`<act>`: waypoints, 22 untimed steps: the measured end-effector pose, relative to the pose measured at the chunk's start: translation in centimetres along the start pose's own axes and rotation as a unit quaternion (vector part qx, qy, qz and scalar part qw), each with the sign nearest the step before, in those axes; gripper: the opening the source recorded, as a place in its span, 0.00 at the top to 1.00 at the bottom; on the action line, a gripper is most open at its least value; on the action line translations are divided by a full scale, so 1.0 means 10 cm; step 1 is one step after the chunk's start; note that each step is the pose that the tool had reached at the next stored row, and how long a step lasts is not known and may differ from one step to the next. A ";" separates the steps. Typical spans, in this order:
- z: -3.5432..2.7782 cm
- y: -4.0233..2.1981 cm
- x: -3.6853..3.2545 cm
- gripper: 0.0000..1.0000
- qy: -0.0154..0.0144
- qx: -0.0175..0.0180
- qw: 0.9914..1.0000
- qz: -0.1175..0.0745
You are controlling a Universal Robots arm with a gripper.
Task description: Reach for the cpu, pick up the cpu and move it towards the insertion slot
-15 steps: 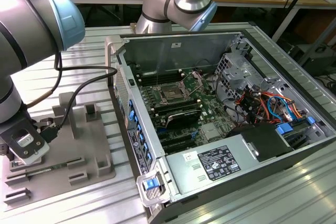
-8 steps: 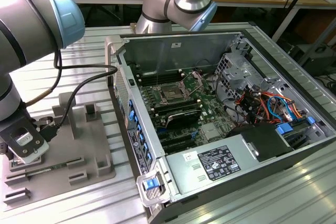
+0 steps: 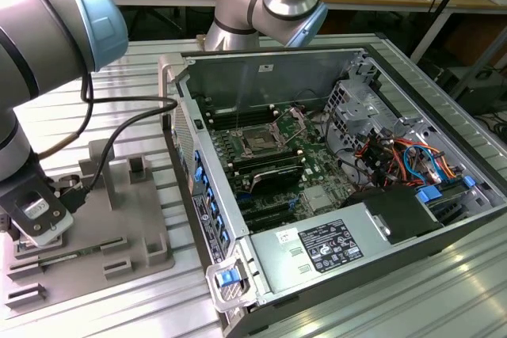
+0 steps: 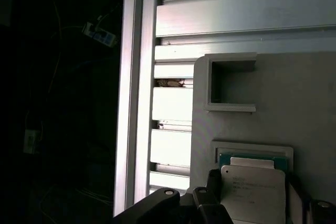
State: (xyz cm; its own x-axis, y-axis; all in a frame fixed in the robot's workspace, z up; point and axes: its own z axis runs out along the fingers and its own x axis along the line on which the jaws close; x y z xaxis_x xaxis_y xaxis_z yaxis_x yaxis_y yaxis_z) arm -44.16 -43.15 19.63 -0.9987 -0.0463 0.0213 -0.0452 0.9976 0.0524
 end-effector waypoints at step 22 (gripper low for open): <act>-0.135 0.007 -0.002 0.45 0.000 0.000 1.000 0.000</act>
State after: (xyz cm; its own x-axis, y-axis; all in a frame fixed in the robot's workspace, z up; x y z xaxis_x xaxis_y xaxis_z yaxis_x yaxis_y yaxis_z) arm -44.11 -43.15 20.98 -0.9987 -0.0463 0.0211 -0.0452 0.9976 0.0525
